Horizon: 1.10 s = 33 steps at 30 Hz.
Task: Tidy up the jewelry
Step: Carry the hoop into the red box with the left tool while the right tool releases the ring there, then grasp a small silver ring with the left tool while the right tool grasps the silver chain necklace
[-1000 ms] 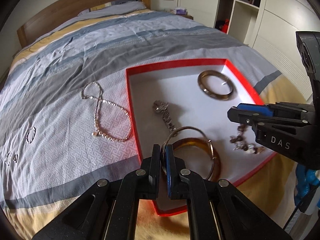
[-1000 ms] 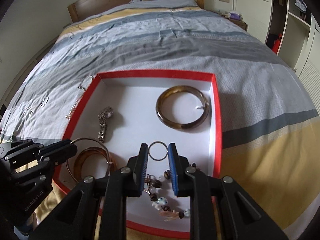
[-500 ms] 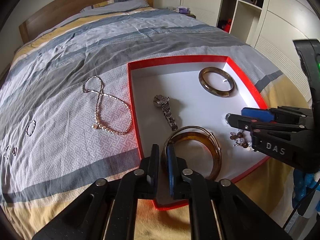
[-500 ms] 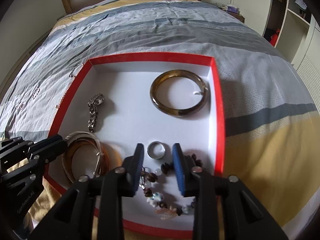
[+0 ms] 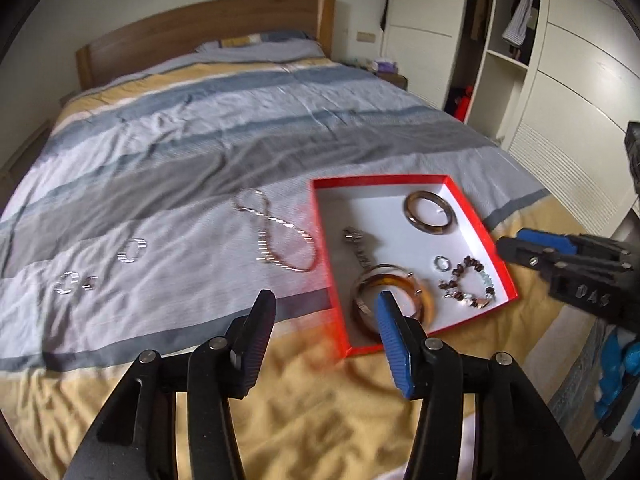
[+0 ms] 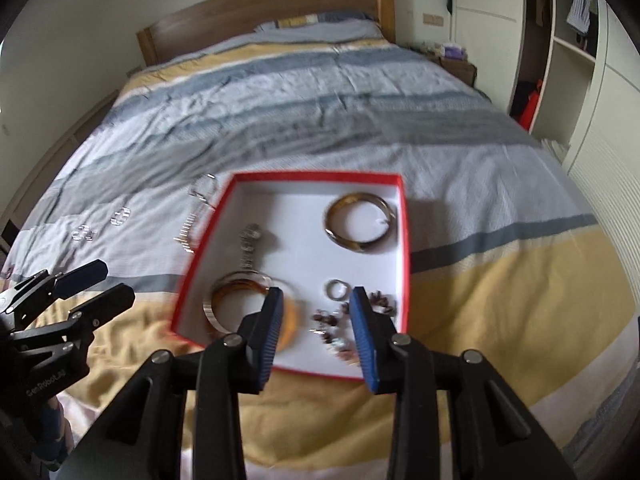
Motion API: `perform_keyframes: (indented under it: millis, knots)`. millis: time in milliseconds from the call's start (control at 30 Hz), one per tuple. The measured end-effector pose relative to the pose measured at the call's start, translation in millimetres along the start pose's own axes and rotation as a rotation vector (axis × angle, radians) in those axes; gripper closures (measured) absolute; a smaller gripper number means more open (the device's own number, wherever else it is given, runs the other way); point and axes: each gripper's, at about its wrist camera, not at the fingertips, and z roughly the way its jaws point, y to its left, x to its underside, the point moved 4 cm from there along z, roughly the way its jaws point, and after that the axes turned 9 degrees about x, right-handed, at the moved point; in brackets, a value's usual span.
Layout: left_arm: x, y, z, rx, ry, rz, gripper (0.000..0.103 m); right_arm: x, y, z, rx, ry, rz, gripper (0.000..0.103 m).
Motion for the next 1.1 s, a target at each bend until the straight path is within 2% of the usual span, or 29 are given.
perform_keyframes:
  millis: [167,333,600,800,900,1100]
  knots:
    - [14,31,-45,-0.057,-0.030,-0.014,0.052,-8,32,-36,-0.036,-0.057,-0.020,0.068]
    - [35,83,-86,-0.125,-0.048,-0.053,0.052,-15,68,-56,-0.068,-0.091,-0.050,0.065]
    - [63,172,-122,-0.214,-0.062,-0.136,0.052,-29,133,-36,-0.131,-0.082,-0.098,0.063]
    - [65,225,-107,-0.201,-0.061,-0.197,0.052,-37,179,14,-0.150,-0.022,-0.153,0.062]
    - [57,244,-84,-0.162,-0.054,-0.228,0.052,-45,192,46,-0.143,0.008,-0.163,0.062]
    - [38,270,-32,-0.151,-0.028,-0.241,0.052,-65,203,106,-0.114,0.075,-0.171,0.062]
